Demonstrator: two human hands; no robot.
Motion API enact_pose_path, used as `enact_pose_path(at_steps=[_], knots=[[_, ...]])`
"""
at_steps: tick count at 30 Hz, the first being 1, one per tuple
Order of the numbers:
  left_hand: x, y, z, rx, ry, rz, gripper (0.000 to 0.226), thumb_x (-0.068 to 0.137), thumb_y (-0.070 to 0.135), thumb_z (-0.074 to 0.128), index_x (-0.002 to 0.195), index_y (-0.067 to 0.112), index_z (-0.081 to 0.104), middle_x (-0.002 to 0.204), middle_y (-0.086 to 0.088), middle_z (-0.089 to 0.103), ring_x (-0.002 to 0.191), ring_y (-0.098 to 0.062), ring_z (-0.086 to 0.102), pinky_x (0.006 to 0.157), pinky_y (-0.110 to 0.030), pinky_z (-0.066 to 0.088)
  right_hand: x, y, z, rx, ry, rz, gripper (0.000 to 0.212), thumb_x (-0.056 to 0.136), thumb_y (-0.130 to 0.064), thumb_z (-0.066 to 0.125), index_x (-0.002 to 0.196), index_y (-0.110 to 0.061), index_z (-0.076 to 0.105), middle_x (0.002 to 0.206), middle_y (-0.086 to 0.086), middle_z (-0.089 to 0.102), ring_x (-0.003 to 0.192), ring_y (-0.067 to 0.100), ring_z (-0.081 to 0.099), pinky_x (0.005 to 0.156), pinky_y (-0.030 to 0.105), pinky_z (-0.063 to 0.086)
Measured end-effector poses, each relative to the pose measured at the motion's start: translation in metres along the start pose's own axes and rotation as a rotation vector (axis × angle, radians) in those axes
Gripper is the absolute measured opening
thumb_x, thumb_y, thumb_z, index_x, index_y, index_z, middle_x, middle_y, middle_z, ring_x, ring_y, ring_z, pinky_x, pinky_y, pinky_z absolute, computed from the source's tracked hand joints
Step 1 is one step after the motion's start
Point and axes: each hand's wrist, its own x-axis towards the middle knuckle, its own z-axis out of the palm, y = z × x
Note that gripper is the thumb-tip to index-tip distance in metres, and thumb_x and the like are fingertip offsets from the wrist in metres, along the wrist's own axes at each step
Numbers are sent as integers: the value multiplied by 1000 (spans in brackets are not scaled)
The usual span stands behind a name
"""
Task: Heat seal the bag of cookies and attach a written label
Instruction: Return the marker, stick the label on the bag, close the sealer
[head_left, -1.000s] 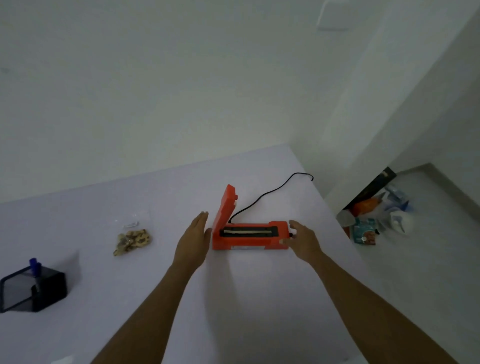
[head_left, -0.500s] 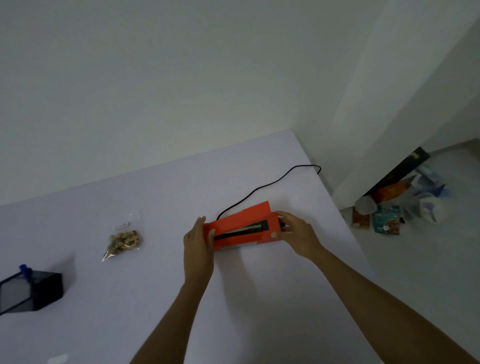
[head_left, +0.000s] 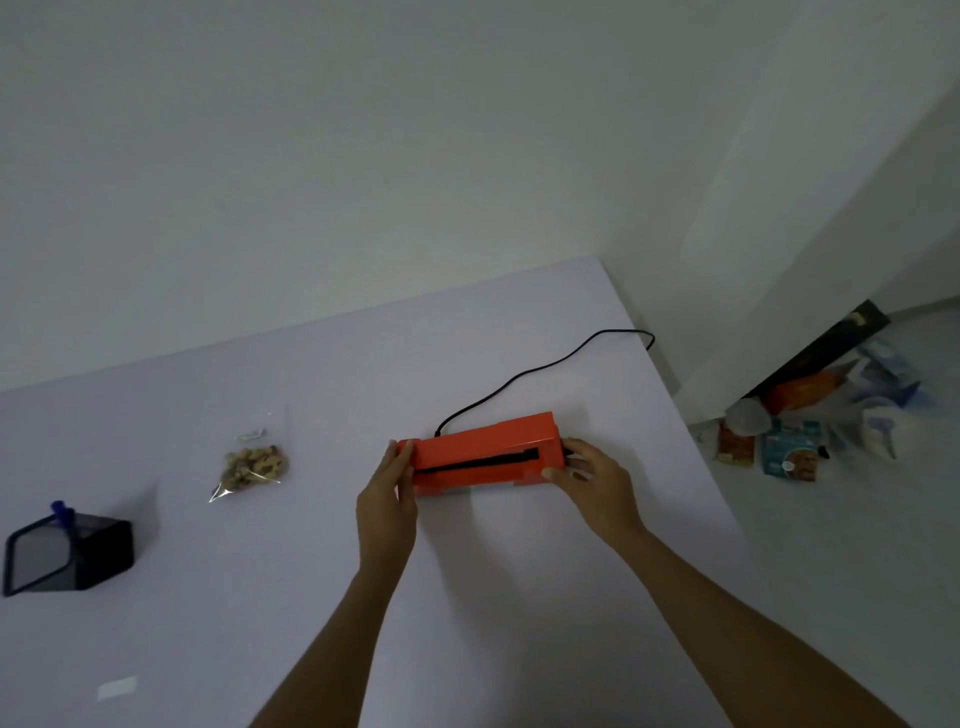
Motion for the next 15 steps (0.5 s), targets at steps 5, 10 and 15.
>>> enact_pose_path(at_steps=[5,10,15], knots=[[-2,-15,-1,79,-46,118,46,93,0,54,136,15,50,142,-9,46,121,-24,55,99,-30,43,-2,6,2,10,37,-64,42,78,-7,77,117,-19,66,110,-6,68,94,-1,65,86,19,54],[10,-24,2,125,5,121,51,88,-8,57,135,12,52,137,-9,52,102,-31,67,85,-40,56,15,1,14,-9,64,-105,45,82,-6,74,125,-14,63,114,-5,66,102,5,63,90,11,49],[38,-32,-1,71,86,81,47,91,-2,57,135,11,51,135,-9,53,111,-29,62,90,-41,54,58,-15,33,-47,36,-115,49,80,-8,75,128,-13,62,118,0,68,106,10,64,94,18,47]])
